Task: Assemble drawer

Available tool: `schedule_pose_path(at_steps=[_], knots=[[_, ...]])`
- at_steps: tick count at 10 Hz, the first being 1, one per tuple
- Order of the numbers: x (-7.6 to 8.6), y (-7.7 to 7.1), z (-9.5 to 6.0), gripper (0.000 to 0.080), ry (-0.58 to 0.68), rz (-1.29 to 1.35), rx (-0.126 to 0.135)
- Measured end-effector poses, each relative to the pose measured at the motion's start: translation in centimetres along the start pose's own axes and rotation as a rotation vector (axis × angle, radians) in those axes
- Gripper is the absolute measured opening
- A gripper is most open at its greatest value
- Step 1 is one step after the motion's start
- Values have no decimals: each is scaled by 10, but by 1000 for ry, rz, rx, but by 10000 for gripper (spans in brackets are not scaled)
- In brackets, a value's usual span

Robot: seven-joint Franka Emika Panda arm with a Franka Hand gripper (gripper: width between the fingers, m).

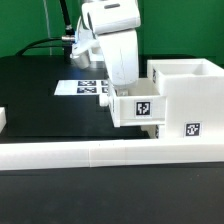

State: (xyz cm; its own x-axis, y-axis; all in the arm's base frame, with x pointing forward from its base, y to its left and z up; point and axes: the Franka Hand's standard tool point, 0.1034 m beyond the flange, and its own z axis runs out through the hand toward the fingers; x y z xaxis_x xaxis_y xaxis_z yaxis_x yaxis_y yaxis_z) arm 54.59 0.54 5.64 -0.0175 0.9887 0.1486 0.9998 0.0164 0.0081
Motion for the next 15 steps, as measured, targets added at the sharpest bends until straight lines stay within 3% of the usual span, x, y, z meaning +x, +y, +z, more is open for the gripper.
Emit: schedule_pose_path(at_steps=[4, 8, 10, 11, 12, 13, 14, 15], knots=[[13, 0, 2, 42, 1, 4, 3], [12, 0, 2, 42, 1, 7, 3], [12, 0, 2, 370, 0, 8, 2], [12, 0, 1, 370, 0, 10, 2], [12, 0, 0, 546, -1, 14, 0], [12, 2, -5, 546, -5, 28, -6], [12, 5, -14, 632, -12, 38, -14], [11, 6, -26, 644, -23, 43, -3]])
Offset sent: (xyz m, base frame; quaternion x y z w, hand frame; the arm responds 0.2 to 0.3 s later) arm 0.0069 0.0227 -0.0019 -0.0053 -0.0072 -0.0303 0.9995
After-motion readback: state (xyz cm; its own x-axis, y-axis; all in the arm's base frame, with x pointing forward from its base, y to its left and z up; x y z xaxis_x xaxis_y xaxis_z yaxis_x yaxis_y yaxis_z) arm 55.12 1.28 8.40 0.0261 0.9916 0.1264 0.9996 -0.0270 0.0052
